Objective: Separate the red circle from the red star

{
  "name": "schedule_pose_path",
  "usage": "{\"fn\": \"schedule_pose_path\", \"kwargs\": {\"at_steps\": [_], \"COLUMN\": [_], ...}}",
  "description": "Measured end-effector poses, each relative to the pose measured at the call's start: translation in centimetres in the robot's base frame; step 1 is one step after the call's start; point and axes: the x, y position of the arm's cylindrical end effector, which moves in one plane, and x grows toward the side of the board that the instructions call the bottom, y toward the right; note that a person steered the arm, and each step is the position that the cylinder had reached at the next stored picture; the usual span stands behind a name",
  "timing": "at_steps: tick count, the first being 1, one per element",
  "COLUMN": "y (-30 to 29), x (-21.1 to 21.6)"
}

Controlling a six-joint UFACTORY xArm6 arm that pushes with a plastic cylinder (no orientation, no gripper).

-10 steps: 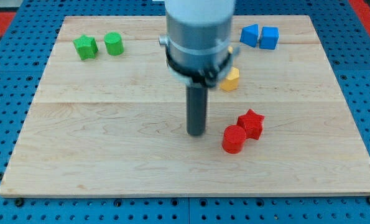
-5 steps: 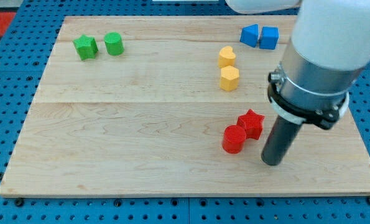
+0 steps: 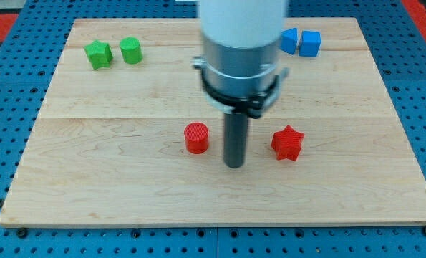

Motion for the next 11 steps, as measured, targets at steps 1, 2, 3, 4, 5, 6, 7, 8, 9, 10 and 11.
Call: {"fn": "schedule_pose_path", "kwargs": {"at_steps": [1, 2, 3, 4, 5, 6, 7, 8, 9, 10, 11], "y": [-1.2, -4.6, -8.9, -10.9, -14.1, -19.6, -21.1, -14.6, -12.8, -13.5, -5.9], "x": [-3.6, -5.3, -5.4, -2.1, -6.7, -4.9, -1.8, 0.3, 0.5, 5.0, 8.5]}}
